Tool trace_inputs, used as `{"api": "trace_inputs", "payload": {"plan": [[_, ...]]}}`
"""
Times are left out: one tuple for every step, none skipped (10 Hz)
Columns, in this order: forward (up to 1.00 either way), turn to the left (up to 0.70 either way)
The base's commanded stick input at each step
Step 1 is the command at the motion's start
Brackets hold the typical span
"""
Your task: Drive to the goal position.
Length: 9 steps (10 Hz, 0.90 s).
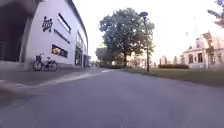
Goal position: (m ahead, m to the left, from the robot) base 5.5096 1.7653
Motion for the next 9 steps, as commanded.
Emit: {"api": "trace_inputs", "payload": {"plan": [[0.50,0.00],[0.50,0.00],[0.50,0.00],[0.50,0.00],[0.50,0.00],[0.50,0.00],[0.50,0.00],[0.50,0.00],[0.50,0.00]]}}
